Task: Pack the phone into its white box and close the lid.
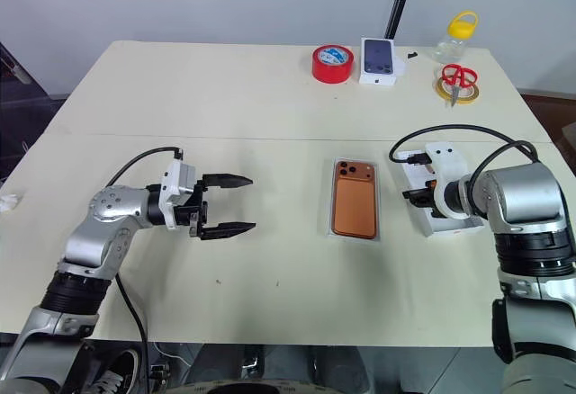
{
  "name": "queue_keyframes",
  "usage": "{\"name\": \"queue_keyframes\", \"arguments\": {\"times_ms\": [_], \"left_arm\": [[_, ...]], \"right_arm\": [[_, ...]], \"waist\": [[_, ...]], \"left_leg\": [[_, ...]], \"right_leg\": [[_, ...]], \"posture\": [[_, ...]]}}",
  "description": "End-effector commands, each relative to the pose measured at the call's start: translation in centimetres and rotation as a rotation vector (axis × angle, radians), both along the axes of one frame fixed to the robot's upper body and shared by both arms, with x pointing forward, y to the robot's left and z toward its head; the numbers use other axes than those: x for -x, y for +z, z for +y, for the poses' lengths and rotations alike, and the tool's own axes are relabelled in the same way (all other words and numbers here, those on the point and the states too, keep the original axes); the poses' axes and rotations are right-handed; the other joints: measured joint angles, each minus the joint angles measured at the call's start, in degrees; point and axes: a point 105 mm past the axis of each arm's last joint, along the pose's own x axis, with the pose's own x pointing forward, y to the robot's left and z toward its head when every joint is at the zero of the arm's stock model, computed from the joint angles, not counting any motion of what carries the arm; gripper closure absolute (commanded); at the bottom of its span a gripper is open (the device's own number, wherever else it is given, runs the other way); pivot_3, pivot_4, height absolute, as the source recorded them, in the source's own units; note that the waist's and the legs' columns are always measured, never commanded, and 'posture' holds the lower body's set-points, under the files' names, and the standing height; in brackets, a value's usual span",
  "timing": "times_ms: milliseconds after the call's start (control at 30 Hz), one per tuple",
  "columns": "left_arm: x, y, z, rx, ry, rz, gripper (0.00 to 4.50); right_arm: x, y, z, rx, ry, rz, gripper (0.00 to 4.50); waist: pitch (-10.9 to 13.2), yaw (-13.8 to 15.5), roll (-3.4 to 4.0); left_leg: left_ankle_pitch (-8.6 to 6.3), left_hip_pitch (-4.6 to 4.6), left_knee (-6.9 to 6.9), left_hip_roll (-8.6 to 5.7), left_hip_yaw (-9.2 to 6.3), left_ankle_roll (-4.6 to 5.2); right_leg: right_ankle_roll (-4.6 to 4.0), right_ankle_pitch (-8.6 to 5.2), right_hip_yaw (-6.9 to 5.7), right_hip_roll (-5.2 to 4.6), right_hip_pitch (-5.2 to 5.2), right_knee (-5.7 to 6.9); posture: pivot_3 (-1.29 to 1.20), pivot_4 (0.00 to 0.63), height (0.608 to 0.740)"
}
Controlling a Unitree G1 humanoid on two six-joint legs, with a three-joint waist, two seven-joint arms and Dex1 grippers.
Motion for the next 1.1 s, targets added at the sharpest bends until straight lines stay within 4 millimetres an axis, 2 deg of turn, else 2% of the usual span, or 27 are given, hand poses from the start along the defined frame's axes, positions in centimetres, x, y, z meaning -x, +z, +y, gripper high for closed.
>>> {"name": "queue_keyframes", "arguments": {"times_ms": [33,167,267,333,433,500,567,600,667,700,800,867,967,1100], "left_arm": [[-0.2,0.4,-0.3,0.005,-0.003,-0.008,0.0],[-0.8,0.7,-0.4,0.028,0.032,-0.003,0.0],[-1.5,1.0,-0.2,0.047,0.073,-0.002,0.0],[-1.7,1.1,-0.1,0.059,0.094,0.003,0.0],[-2.1,1.2,-0.1,0.082,0.122,0.014,0.0],[-2.3,1.4,-0.3,0.104,0.134,0.025,0.0],[-2.4,1.6,-0.6,0.138,0.135,0.055,0.0],[-2.6,1.7,-0.7,0.151,0.14,0.07,0.52],[-2.8,1.9,-0.8,0.168,0.149,0.084,1.26],[-3.0,2.0,-0.9,0.174,0.156,0.084,1.85],[-3.3,2.4,-1.0,0.187,0.165,0.079,3.36],[-3.4,2.6,-1.1,0.195,0.172,0.069,4.48],[-3.5,2.5,-1.3,0.187,0.185,0.05,4.48],[-3.2,2.1,-2.0,0.173,0.176,0.03,4.48]], "right_arm": [[-0.9,1.3,0.1,-0.053,-0.042,-0.064,4.47],[-2.3,3.3,1.6,-0.229,-0.053,-0.165,4.47],[-4.2,7.7,3.0,-0.481,-0.075,-0.373,4.47],[-4.2,9.3,4.3,-0.643,-0.062,-0.422,4.47],[-3.7,10.3,5.9,-0.781,-0.04,-0.482,4.47],[-3.2,9.9,7.6,-0.876,-0.011,-0.502,4.47],[-2.0,9.1,10.4,-1.027,0.065,-0.487,4.47],[-1.3,8.9,11.6,-1.095,0.107,-0.482,4.5],[0.2,8.9,13.5,-1.219,0.172,-0.464,4.5],[0.8,9.1,14.2,-1.258,0.195,-0.46,4.5],[2.8,10.5,15.4,-1.399,0.197,-0.428,4.5],[3.7,9.8,16.1,-1.427,0.155,-0.365,4.5],[5.3,7.9,17.3,-1.406,0.134,-0.303,4.5],[6.2,5.5,17.7,-1.323,0.121,-0.211,4.5]], "waist": [[0.0,-0.05,0.0],[0.01,-0.05,0.02],[0.02,-0.07,0.03],[0.05,0.09,0.11],[0.04,0.52,0.11],[0.04,0.43,0.11],[0.04,0.23,0.11],[0.04,0.16,0.12],[0.04,0.04,0.12],[0.04,0.01,0.13],[0.04,-0.06,0.13],[0.05,-0.2,0.12],[0.04,-0.32,0.11],[0.04,-0.99,0.11]], "left_leg": [[0.01,0.01,0.0,0.0,0.01,0.01],[0.02,-0.01,-0.02,0.0,0.02,0.03],[0.02,-0.04,-0.07,0.0,0.02,0.03],[0.03,-0.06,-0.09,0.02,0.04,0.02],[0.04,-0.08,-0.22,0.06,0.02,0.01],[0.03,-0.15,-0.24,0.05,0.03,0.01],[0.03,-0.29,-0.21,0.05,0.04,0.01],[0.04,-0.38,-0.21,0.05,0.03,0.0],[0.04,-0.4,-0.2,0.05,0.03,0.0],[0.06,-0.41,-0.19,0.06,0.03,-0.03],[0.11,-0.41,-0.13,0.06,0.02,-0.06],[0.12,-0.42,-0.11,0.03,0.03,-0.05],[0.12,-0.47,-0.08,0.01,0.01,-0.03],[0.12,-0.49,-0.08,0.03,-0.01,-0.03]], "right_leg": [[0.0,0.01,0.01,0.0,0.0,0.0],[0.01,0.03,0.01,0.01,-0.05,0.01],[0.01,0.03,0.02,0.05,-0.12,0.04],[0.02,0.03,0.03,0.07,-0.16,0.08],[0.03,0.02,0.01,0.09,-0.18,0.03],[0.04,0.02,0.01,0.08,-0.2,-0.05],[0.04,0.02,0.01,0.06,-0.31,-0.05],[0.04,0.02,0.01,0.05,-0.4,-0.02],[0.04,0.02,0.01,0.06,-0.46,0.05],[0.04,0.02,0.01,0.06,-0.49,0.08],[0.03,0.03,0.01,0.06,-0.47,0.14],[0.03,0.03,0.01,0.04,-0.45,0.1],[0.1,0.05,0.01,0.09,-0.46,0.05],[0.14,0.07,0.02,0.14,-0.48,0.05]], "posture": [[0.0,0.15,0.74],[0.0,0.15,0.74],[0.0,0.15,0.74],[0.0,0.15,0.74],[0.0,0.15,0.74],[0.0,0.15,0.74],[0.0,0.15,0.74],[0.0,0.15,0.74],[0.0,0.15,0.74],[0.0,0.15,0.74],[0.0,0.15,0.74],[0.0,0.15,0.74],[0.0,0.15,0.74],[0.0,0.15,0.74]]}}
